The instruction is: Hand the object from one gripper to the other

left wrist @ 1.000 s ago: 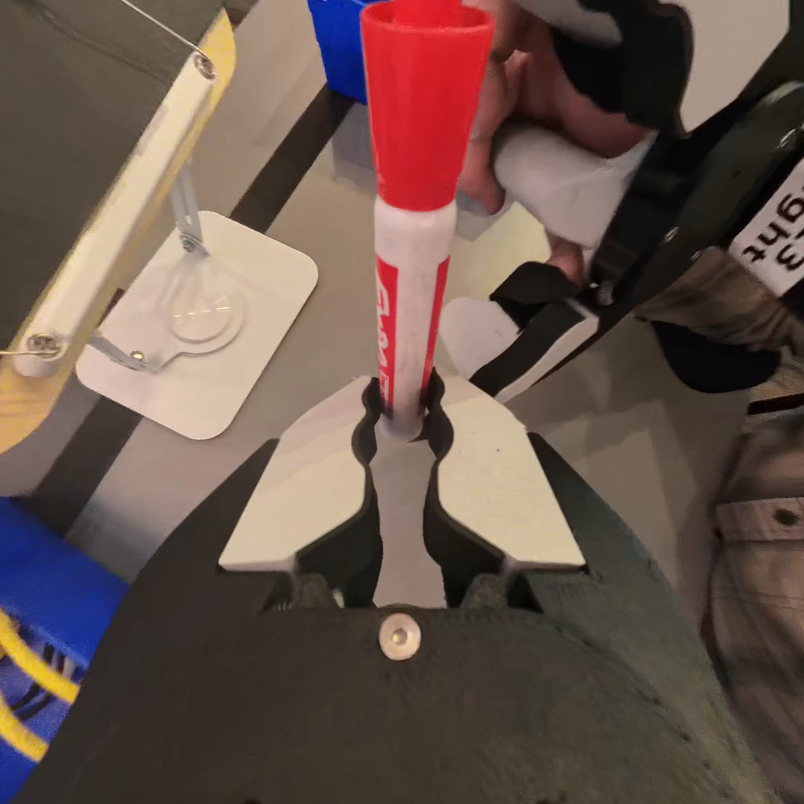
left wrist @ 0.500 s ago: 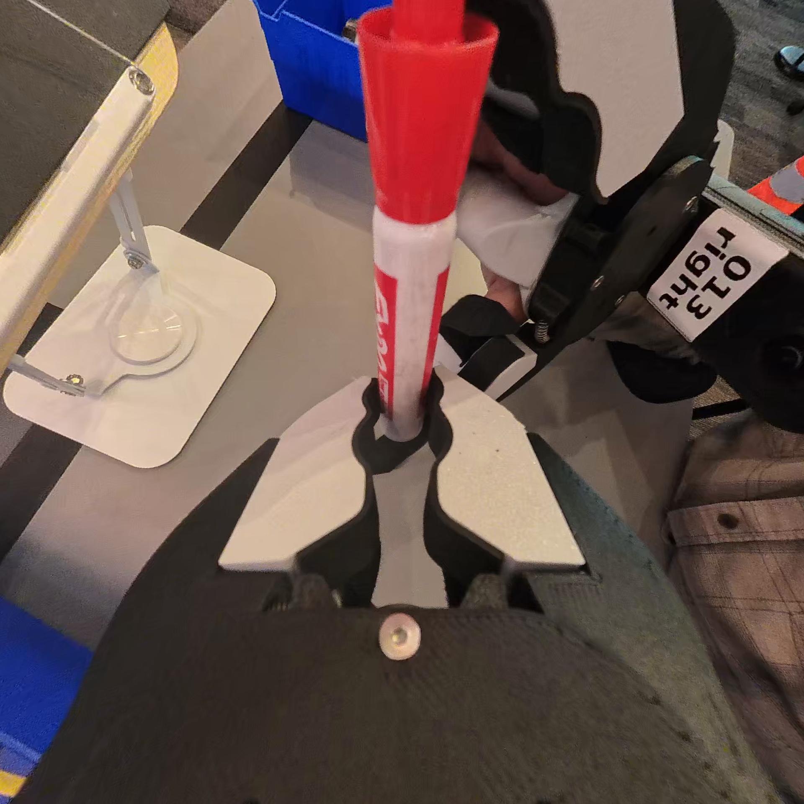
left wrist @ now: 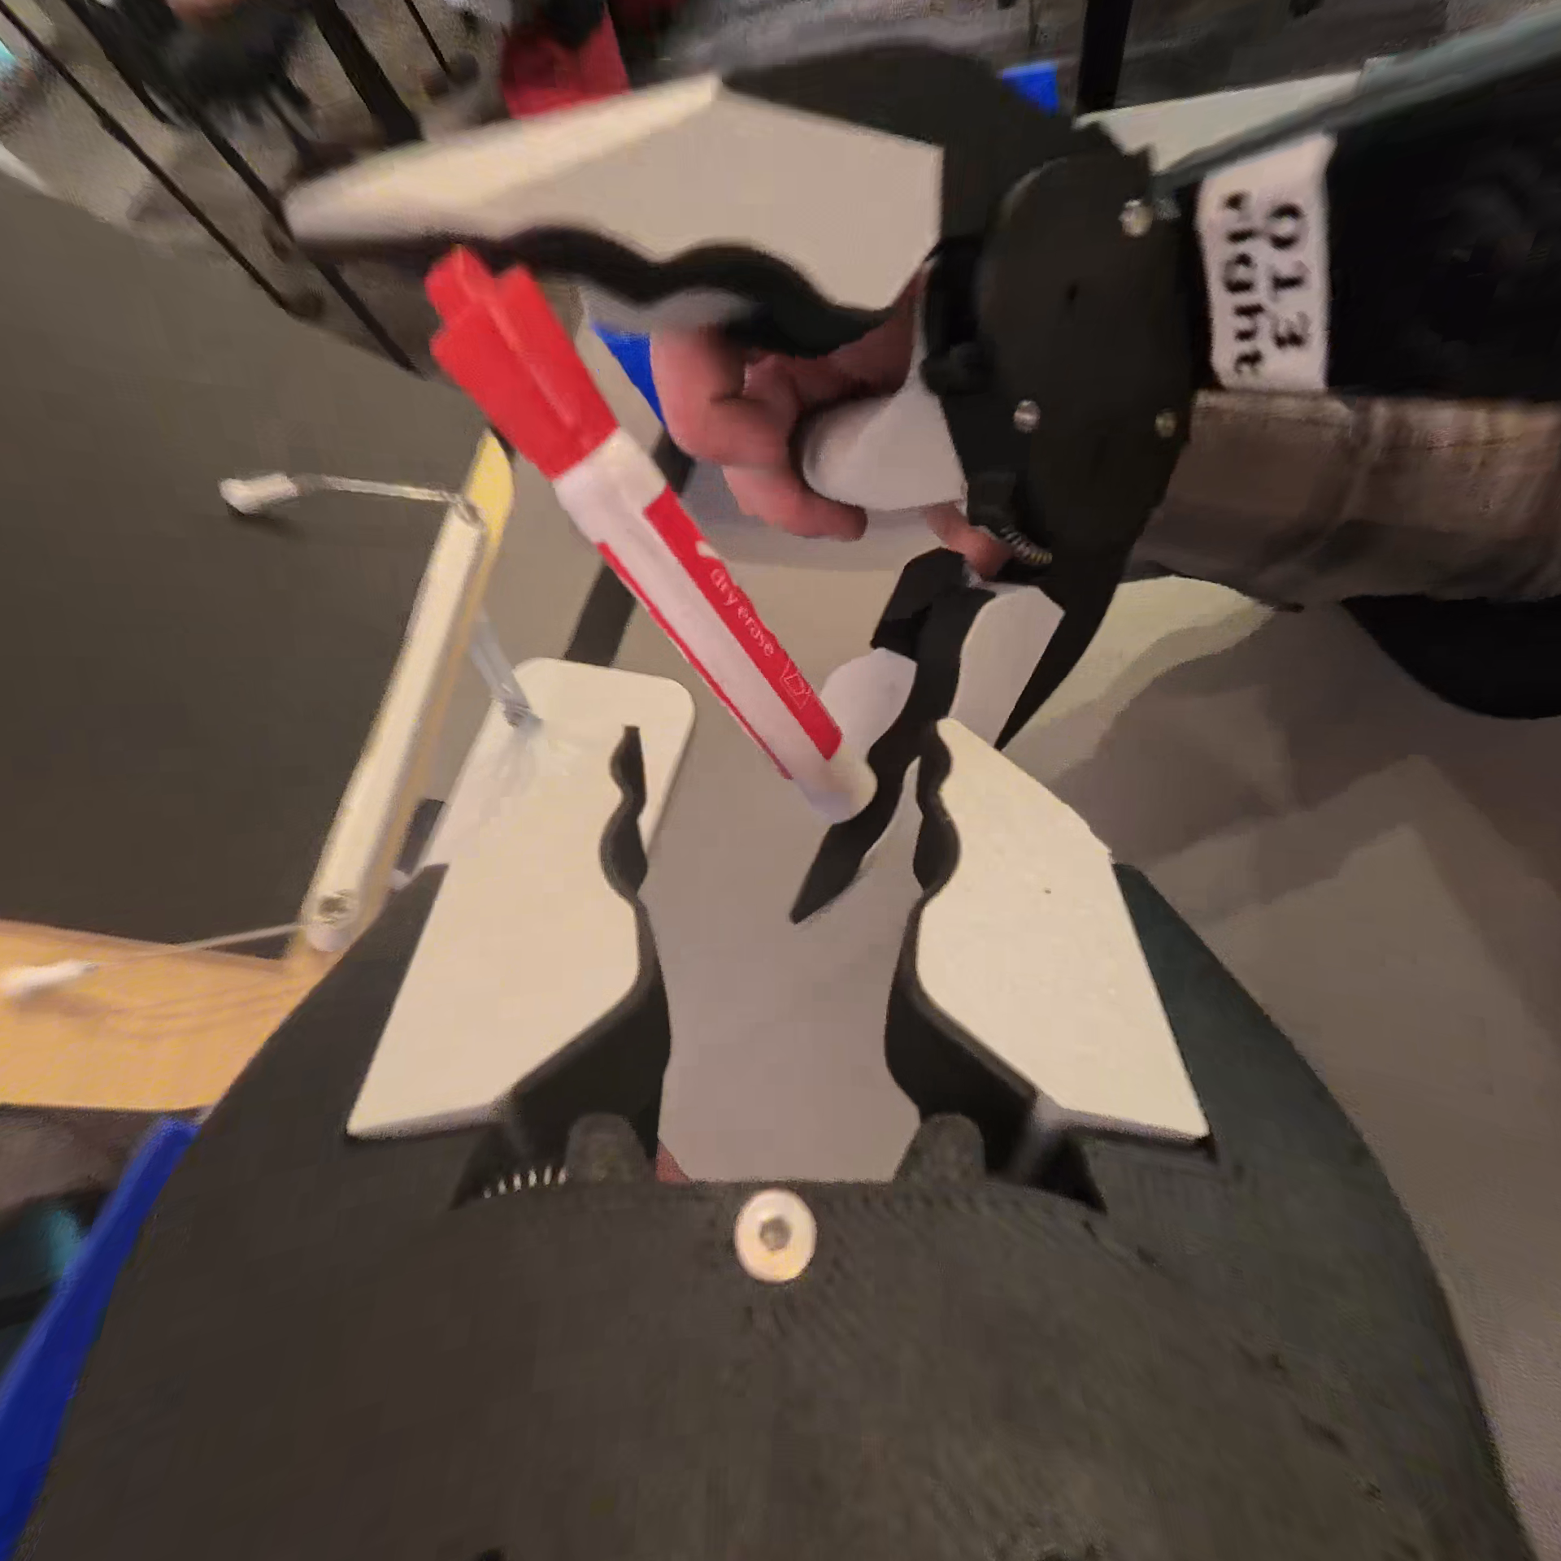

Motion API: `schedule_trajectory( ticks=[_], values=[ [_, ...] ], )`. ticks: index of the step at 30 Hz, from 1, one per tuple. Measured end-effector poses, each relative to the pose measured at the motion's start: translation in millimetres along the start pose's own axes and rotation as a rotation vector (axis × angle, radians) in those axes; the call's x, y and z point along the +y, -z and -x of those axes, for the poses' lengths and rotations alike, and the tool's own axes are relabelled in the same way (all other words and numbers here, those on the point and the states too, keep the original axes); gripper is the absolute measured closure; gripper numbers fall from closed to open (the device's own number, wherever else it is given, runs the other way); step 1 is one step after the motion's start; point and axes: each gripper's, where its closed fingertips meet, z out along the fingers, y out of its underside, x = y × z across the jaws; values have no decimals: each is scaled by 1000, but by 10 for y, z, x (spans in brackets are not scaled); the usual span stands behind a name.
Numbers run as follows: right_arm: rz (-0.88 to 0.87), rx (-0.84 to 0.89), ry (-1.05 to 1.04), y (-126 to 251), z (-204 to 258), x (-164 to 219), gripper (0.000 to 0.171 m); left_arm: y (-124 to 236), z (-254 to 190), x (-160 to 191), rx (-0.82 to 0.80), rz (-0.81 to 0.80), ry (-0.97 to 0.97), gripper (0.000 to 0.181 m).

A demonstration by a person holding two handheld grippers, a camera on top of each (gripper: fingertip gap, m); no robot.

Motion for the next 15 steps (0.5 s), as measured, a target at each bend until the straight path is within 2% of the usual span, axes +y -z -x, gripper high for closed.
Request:
schedule_trajectory(
  ticks=[6, 12, 15],
  values=[
    [-82, -93, -187, 120, -49, -59, 21, 409, 23, -318, -236, -68, -418, 116],
    [-204, -176, -369, 240, -100, -240, 21, 606, 54, -439, -539, 52, -983, 110],
    [-249, -204, -419, 278, -105, -318, 21, 622, 8, -547, -604, 48, -1079, 100]
  ],
)
